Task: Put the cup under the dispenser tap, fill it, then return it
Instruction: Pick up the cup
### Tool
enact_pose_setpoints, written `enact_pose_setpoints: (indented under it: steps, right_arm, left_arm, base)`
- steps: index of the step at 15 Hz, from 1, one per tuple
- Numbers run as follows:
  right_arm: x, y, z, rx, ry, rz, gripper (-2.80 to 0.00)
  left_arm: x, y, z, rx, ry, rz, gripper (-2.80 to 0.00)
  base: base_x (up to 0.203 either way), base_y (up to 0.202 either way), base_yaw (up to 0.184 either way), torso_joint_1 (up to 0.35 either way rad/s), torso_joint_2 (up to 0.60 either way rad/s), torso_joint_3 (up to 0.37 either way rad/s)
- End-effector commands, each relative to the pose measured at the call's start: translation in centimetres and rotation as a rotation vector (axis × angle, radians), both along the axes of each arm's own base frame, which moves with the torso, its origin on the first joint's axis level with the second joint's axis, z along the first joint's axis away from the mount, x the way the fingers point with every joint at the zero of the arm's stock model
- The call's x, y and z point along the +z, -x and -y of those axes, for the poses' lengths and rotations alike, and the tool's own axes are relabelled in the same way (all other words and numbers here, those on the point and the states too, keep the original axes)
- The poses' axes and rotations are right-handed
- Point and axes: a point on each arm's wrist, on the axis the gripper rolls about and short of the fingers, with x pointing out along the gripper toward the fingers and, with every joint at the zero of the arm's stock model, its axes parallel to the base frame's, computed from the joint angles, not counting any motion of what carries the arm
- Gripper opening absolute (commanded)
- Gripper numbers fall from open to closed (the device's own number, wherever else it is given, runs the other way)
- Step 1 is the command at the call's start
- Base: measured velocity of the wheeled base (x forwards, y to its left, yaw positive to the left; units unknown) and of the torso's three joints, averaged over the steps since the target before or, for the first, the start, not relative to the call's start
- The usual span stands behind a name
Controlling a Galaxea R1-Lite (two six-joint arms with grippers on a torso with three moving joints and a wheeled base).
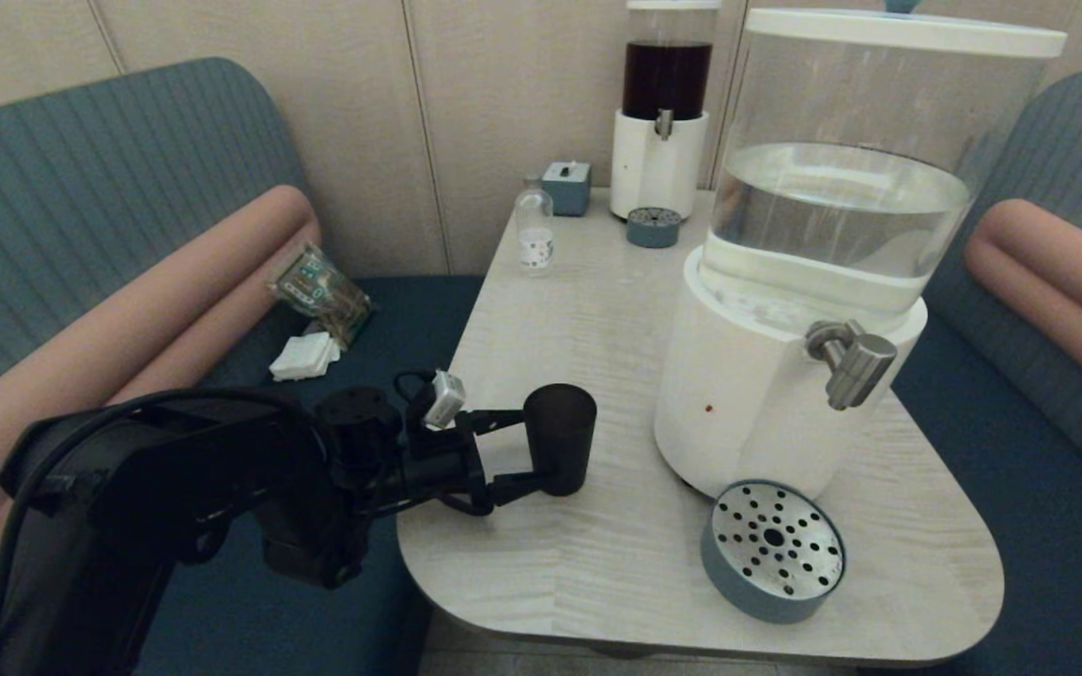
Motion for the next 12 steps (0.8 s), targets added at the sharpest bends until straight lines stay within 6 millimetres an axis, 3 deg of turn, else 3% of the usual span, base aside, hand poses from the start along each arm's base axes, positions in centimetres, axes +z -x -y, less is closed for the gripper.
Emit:
enact_pose_setpoints:
  steps: [1,12]
  right_arm:
    - [0.0,0.0,0.0,0.001,0.000,0.001,-2.80]
    - [0.0,0.0,0.0,0.000,0.000,0.001,-2.80]
  left_arm:
    - [-0.1,-0.4,0.3,0.025,0.006,0.016,0.00]
    - [0.3,-0.7,2.1,-0.004,0.022,0.048,0.00]
  base:
    - [0.000,0.000,0.000,0.000,0.00,0.000]
    - [0.000,0.000,0.000,0.000,0.00,0.000]
